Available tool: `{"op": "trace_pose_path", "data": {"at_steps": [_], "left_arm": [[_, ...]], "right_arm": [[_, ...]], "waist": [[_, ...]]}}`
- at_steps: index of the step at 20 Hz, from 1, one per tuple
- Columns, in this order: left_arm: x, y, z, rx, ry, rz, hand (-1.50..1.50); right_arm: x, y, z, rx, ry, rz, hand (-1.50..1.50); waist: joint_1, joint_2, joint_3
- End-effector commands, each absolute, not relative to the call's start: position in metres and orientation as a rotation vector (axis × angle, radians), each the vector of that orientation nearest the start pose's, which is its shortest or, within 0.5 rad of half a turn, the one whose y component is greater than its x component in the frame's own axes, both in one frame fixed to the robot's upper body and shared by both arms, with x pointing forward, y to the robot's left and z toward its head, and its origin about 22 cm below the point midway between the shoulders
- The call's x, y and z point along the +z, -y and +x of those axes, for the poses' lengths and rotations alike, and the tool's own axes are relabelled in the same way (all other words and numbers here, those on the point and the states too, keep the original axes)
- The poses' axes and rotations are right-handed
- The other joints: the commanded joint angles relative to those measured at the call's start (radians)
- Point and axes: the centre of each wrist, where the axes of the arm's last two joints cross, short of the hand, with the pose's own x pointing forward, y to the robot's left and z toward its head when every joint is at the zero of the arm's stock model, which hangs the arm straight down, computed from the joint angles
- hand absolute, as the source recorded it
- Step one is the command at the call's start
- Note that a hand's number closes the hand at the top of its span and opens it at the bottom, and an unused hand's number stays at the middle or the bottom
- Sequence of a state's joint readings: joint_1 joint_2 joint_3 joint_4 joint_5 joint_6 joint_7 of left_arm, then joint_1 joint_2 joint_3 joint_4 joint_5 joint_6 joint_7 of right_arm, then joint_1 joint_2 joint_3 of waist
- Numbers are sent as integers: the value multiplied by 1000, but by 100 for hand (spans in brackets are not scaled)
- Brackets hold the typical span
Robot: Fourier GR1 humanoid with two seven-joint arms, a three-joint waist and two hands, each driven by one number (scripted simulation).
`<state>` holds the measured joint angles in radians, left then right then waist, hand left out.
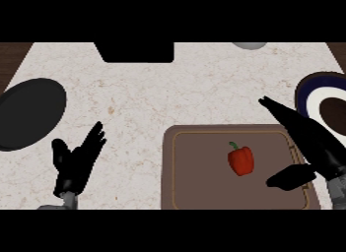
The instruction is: Pick the bell pepper from the tray and place it in the plate
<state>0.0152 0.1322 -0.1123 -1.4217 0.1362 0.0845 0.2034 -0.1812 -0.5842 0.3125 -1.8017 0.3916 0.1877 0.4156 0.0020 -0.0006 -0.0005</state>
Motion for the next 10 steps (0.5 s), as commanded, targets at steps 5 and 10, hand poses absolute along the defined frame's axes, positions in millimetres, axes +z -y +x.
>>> {"op": "trace_pose_path", "data": {"at_steps": [5, 10], "left_arm": [[-53, -228, 244, 10, 1190, -5, 0], [-48, -245, 234, -7, 1183, -8, 0]], "right_arm": [[72, 214, 247, 1100, 1231, -532, -150], [55, 218, 246, 1076, 1259, -532, -150]], "waist": [[-3, 1, 0], [-2, 0, 0]]}}
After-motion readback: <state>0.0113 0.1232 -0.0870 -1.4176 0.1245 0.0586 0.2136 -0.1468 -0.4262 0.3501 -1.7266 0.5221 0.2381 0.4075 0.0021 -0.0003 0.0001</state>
